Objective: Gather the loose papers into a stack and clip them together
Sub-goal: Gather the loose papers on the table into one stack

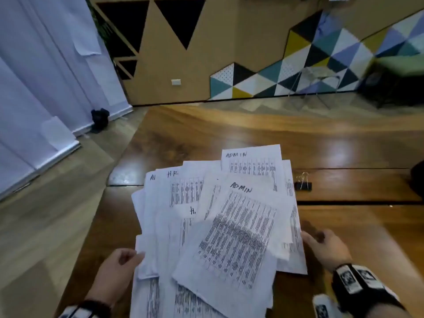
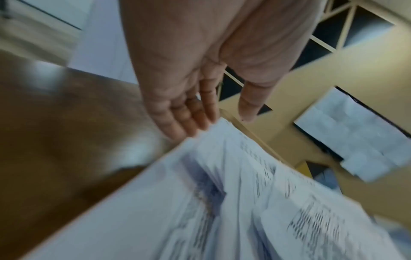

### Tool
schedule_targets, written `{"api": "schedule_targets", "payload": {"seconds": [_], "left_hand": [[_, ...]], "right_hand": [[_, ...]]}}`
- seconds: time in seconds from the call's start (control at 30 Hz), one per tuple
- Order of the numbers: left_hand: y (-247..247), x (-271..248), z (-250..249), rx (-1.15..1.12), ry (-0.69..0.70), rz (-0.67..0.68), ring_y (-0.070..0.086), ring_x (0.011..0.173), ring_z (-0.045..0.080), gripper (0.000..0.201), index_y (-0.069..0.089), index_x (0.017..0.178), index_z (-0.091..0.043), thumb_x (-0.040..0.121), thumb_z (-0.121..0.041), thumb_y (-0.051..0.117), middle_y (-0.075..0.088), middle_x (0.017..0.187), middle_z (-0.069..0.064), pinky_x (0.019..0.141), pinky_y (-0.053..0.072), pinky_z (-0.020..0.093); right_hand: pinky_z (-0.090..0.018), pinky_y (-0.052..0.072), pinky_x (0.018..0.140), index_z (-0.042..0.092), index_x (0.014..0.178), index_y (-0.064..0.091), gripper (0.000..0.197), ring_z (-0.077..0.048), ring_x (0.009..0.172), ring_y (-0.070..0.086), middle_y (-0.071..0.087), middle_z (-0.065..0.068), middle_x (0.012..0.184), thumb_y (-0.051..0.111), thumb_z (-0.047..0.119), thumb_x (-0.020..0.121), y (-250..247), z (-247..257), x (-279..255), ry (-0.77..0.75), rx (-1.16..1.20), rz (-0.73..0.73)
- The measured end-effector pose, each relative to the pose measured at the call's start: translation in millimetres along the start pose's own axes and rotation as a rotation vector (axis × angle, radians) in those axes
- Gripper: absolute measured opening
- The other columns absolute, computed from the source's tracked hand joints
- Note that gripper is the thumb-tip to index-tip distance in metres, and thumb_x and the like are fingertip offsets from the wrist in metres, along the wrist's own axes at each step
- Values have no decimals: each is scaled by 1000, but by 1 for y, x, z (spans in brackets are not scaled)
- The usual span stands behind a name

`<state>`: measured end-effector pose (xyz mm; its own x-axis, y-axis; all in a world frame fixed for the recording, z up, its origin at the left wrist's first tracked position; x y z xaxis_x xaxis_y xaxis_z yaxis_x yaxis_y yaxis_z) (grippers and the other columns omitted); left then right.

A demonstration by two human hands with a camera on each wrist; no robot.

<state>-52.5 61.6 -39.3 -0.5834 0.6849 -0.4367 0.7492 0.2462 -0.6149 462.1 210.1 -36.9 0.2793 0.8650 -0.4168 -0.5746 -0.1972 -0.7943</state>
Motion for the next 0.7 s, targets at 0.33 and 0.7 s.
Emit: {"api": "schedule_targets", "payload": {"seconds": [0.33, 0.7], "left_hand": [[46, 42, -48, 41, -4, -5, 58, 90, 27, 38, 52, 114, -1, 86, -20, 69, 59, 104, 11, 76, 47, 34], [20, 35, -22, -56, -113, -66, 58, 99, 29, 32, 50, 120, -7, 89, -3, 58, 60, 109, 9, 92, 50, 45]], "right_hand": [[-47, 52, 89, 1, 112, 60, 38, -33, 99, 65, 69, -17, 110, 75, 13, 79, 43, 41, 25, -45, 425, 106], [-59, 51, 89, -9, 98, 68, 16, -40, 86, 71, 75, -23, 92, 64, -5, 83, 50, 10, 7, 20, 496, 491]]}}
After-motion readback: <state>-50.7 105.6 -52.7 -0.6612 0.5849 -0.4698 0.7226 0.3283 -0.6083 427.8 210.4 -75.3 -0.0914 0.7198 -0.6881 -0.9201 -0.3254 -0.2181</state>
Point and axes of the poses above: each hand's wrist, its own x-axis towards the middle knuckle, its own y-axis out of the palm, z = x × y, the point moved 9 cm from there along x, towards the middle knuckle
